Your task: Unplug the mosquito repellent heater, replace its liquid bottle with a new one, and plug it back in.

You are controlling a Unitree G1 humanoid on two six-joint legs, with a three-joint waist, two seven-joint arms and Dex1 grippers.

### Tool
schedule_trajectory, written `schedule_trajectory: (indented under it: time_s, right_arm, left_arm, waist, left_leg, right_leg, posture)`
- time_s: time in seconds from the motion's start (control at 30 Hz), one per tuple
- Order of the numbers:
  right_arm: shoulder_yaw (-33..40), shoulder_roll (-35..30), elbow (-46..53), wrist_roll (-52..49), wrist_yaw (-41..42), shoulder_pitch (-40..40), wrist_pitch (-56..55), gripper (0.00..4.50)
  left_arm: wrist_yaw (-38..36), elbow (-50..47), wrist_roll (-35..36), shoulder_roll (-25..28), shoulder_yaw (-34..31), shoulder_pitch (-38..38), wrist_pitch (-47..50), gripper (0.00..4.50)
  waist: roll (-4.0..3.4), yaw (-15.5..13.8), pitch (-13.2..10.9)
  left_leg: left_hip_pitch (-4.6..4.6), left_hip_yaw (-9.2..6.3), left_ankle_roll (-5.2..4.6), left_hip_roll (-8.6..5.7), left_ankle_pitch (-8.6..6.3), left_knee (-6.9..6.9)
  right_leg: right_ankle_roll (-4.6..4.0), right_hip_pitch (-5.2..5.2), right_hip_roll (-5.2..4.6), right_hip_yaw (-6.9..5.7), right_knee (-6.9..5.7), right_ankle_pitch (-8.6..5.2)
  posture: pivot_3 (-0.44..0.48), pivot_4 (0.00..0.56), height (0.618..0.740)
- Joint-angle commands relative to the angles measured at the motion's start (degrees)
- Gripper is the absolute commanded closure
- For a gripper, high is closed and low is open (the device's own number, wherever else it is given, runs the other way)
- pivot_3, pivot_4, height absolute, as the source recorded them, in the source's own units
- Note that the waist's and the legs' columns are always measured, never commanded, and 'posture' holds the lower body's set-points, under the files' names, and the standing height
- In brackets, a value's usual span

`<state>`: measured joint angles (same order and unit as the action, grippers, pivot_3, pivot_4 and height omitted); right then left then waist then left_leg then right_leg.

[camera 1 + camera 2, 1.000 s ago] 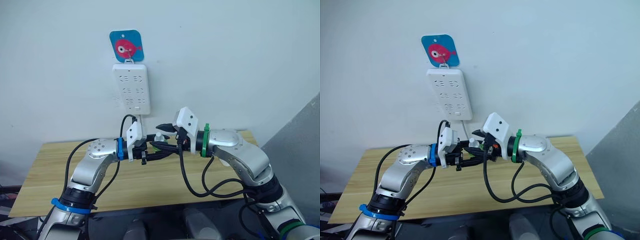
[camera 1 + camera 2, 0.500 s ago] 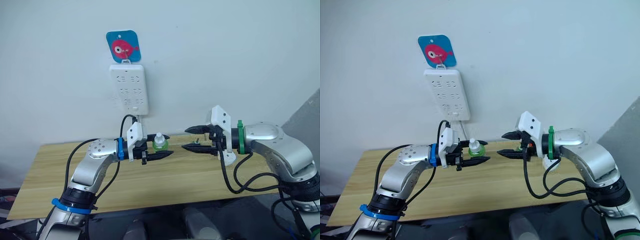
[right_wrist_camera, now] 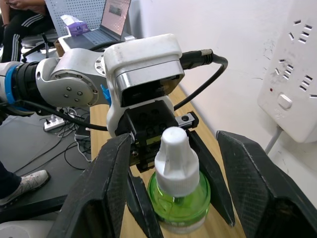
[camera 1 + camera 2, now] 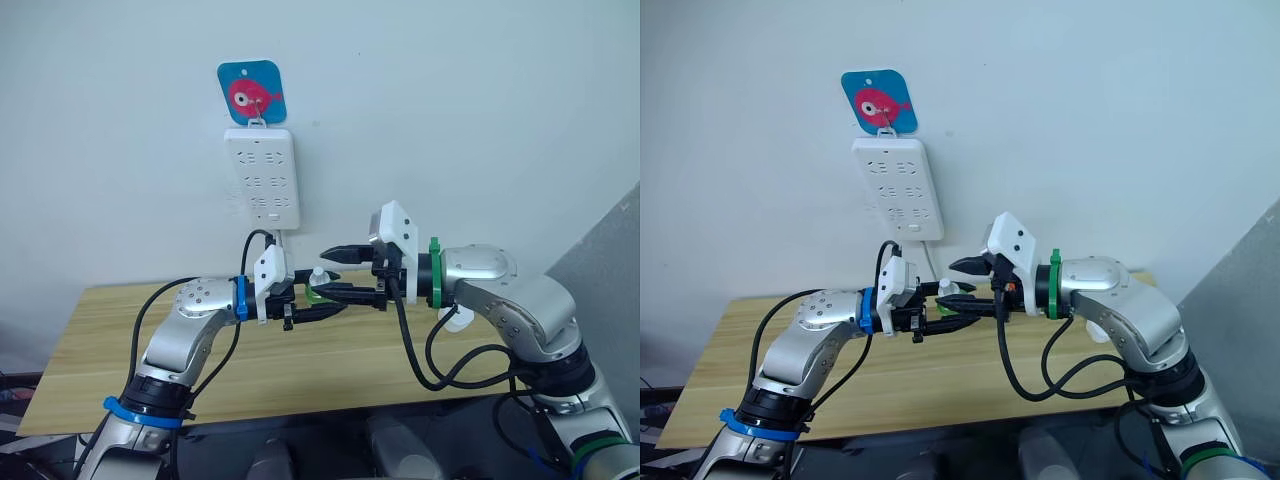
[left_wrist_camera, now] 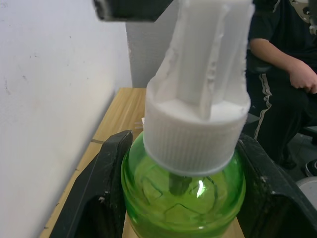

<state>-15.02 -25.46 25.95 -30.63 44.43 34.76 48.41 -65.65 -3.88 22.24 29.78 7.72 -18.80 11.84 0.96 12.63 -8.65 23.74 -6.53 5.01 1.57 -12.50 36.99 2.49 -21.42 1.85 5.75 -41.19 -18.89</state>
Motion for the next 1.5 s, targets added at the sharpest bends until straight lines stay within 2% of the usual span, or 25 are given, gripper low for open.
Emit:
schedule_trajectory:
  time_s: [0.03,0.13,0.33,0.6,0.8,0.9,1.0,1.1,1.2,1.37,1.5]
  right_arm:
    - [-0.3,0.8,-0.2,0.1,0.1,1.1,-1.2,1.68]
    - [-0.5,1.3,-0.9,0.3,0.3,1.3,-1.3,2.21]
    - [-0.8,1.0,-0.7,0.5,1.1,1.4,-1.6,4.22]
    - [5.4,2.4,2.0,-5.3,1.0,2.8,-1.1,4.23]
    - [12.6,0.1,4.5,-9.9,-2.1,2.8,1.2,4.23]
    - [13.3,-3.2,4.5,-5.0,-4.6,-4.0,-1.5,4.23]
    - [10.8,-4.6,3.2,2.4,-7.3,-11.5,-8.0,4.23]
    - [5.8,-3.0,-2.1,12.4,-11.2,-18.8,-18.6,4.23]
    - [2.2,2.1,-11.8,19.8,-16.1,-21.5,-28.4,4.23]
    - [-1.1,8.3,-30.6,28.9,-20.6,-18.8,-43.1,4.23]
    - [0.8,14.2,-49.4,30.8,-24.8,-12.4,-50.5,4.23]
  left_arm:
    - [0.1,-2.0,0.0,0.0,-0.2,0.0,-1.2,2.18]
    - [0.2,-2.2,0.0,0.0,-0.1,0.1,-1.1,2.18]
    - [0.3,-2.3,0.1,-0.1,-0.1,0.2,-1.1,2.18]
    - [0.2,-1.7,-0.3,0.2,0.1,0.9,-1.0,2.18]
    - [1.0,1.0,-1.6,1.2,-0.8,2.7,-1.3,2.18]
    - [2.2,2.2,-1.6,2.1,-2.5,4.5,-1.2,2.18]
    - [2.5,2.2,-2.1,3.2,-3.5,6.3,-1.9,2.18]
    - [3.1,1.5,-2.2,4.2,-4.7,8.5,-2.4,2.18]
    - [3.5,0.4,-1.9,5.3,-5.6,10.6,-2.3,2.18]
    - [4.4,-1.9,-1.3,6.5,-6.6,13.2,-1.7,2.18]
    - [4.9,-5.1,-1.1,7.5,-7.3,15.8,-0.7,2.18]
  waist:
    - [0.0,0.0,0.0]
    - [0.0,0.0,0.0]
    - [0.0,0.0,0.0]
    - [-0.01,0.0,0.0]
    - [-0.01,0.0,0.0]
    - [0.04,-0.2,0.0]
    - [0.03,-0.4,0.0]
    - [0.02,-0.5,0.0]
    - [-0.03,-0.3,0.0]
    - [-0.06,-0.8,0.0]
    - [-0.11,-1.5,-0.1]
  left_leg:
    - [0.0,0.0,0.0,0.0,0.0,0.0]
    - [0.0,0.0,0.0,0.0,0.0,-0.01]
    - [0.0,0.0,0.0,0.0,0.0,-0.01]
    - [0.0,0.0,0.0,0.0,0.0,-0.01]
    - [0.0,0.0,0.0,0.0,0.0,-0.01]
    - [0.0,0.0,-0.01,0.01,0.0,-0.02]
    - [0.01,0.02,-0.01,0.0,-0.01,-0.06]
    - [-0.02,0.13,-0.01,0.02,-0.01,-0.05]
    - [-0.09,0.2,-0.01,0.08,-0.01,-0.06]
    - [-0.11,0.24,-0.01,0.06,-0.01,-0.06]
    - [-0.14,0.25,-0.01,0.07,-0.01,-0.08]
  right_leg:
    - [0.0,0.0,0.0,0.0,0.0,0.0]
    - [-0.01,-0.01,0.0,0.0,0.0,0.01]
    - [-0.01,0.0,0.0,0.01,0.0,0.01]
    - [-0.01,0.0,0.0,0.0,-0.01,0.01]
    - [-0.02,0.0,0.0,0.0,0.0,0.01]
    - [0.0,0.0,0.01,-0.01,0.0,0.0]
    - [0.01,-0.03,0.01,0.03,0.03,-0.01]
    - [0.02,-0.03,0.01,0.13,0.03,-0.02]
    - [0.04,-0.03,0.06,0.21,0.02,-0.03]
    - [0.04,0.0,0.08,0.24,0.02,-0.03]
    - [0.01,0.0,0.08,0.23,0.01,-0.02]
  posture:
    - [-0.204,0.07,0.711]
    - [-0.198,0.07,0.711]
    - [-0.2,0.072,0.711]
    - [-0.203,0.073,0.711]
    - [-0.202,0.081,0.711]
    - [-0.201,0.09,0.711]
    - [-0.199,0.092,0.711]
    - [-0.194,0.099,0.711]
    - [-0.174,0.104,0.711]
    - [-0.147,0.109,0.711]
    - [-0.123,0.112,0.711]
